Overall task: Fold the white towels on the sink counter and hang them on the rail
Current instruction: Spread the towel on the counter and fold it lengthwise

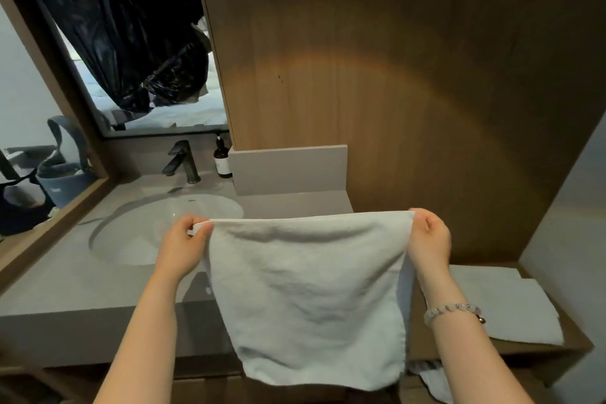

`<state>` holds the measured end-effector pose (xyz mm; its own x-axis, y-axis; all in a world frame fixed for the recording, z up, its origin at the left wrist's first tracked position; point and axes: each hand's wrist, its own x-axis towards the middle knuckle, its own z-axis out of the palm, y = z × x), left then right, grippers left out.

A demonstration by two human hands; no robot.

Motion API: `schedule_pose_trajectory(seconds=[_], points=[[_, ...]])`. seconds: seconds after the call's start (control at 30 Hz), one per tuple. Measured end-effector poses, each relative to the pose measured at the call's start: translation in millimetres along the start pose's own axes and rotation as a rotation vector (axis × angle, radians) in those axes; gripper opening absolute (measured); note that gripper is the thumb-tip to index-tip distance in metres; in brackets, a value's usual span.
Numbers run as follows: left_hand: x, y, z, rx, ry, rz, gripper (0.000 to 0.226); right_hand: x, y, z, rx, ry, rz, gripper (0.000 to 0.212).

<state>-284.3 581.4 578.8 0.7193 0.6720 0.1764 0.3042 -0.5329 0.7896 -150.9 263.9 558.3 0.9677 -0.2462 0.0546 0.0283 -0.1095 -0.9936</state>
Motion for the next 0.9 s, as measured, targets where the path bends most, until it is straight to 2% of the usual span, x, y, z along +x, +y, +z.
schedule_pose_trajectory(seconds=[0.17, 0.27, 0.43, 0.6, 0.7, 0.83, 0.9], points=[[53, 1, 13, 0.019, 0.012, -0.044, 0.014, 46, -12, 39, 0.001, -0.095, -0.045, 0.022], [91, -6, 24, 0.045, -0.023, -0.079, 0.012, 72, -11, 67, 0.014, -0.124, 0.000, 0.022], [151, -29, 57, 0.025, -0.047, -0.104, 0.009, 112, 7, 122, 0.034, -0.078, 0.089, 0.023], [214, -55, 93, 0.052, -0.135, -0.122, 0.019, 148, 32, 179, 0.060, 0.010, 0.249, 0.022], [252, -73, 117, 0.037, -0.161, -0.152, 0.019, 170, 48, 206, -0.009, 0.039, 0.259, 0.023], [275, -92, 151, -0.062, -0.167, -0.247, 0.005, 200, 75, 225, -0.183, 0.069, 0.288, 0.028], [282, -102, 164, -0.094, -0.174, -0.303, 0.014, 211, 90, 235, -0.233, 0.078, 0.323, 0.026]])
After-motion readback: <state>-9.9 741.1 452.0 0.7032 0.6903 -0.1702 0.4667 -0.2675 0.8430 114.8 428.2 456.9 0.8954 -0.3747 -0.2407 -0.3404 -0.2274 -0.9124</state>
